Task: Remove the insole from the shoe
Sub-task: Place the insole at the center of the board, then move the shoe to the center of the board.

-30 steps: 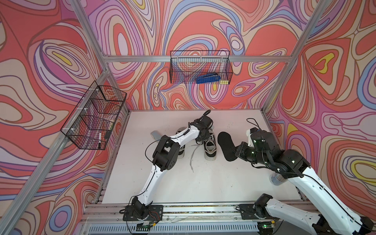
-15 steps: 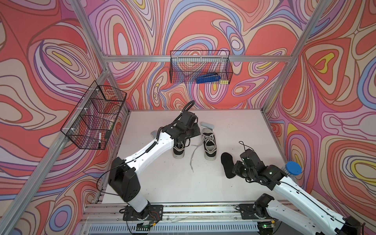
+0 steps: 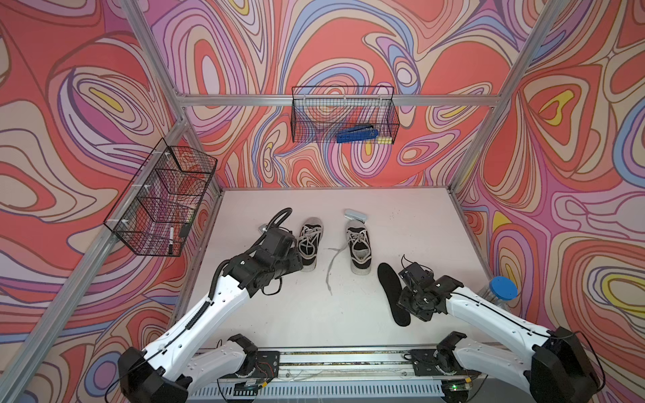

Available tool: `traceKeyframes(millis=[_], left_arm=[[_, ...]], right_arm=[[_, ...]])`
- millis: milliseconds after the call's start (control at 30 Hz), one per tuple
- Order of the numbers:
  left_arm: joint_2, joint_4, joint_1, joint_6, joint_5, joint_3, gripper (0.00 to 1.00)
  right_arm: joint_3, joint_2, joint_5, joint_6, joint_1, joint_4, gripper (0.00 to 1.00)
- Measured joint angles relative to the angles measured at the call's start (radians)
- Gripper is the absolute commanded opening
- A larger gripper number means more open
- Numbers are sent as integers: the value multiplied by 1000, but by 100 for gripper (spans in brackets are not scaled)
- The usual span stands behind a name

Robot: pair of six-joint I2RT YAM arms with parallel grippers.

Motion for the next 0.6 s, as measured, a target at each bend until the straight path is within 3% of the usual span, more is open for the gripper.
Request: traceKeyframes(millis=[133, 233, 367, 600], left_arm=[[-15, -54, 81, 8, -5, -31, 43], [39, -62, 130, 36, 10, -26, 51], [188, -39, 153, 90, 70, 19, 61], [434, 34, 156, 176, 129, 179, 57]], right_arm=[[141, -58, 44, -14, 0, -87, 67], [291, -85, 41, -86, 0, -51, 60], [412, -25, -56, -205, 0, 72, 55], [410, 112, -205, -295, 0, 196, 52]])
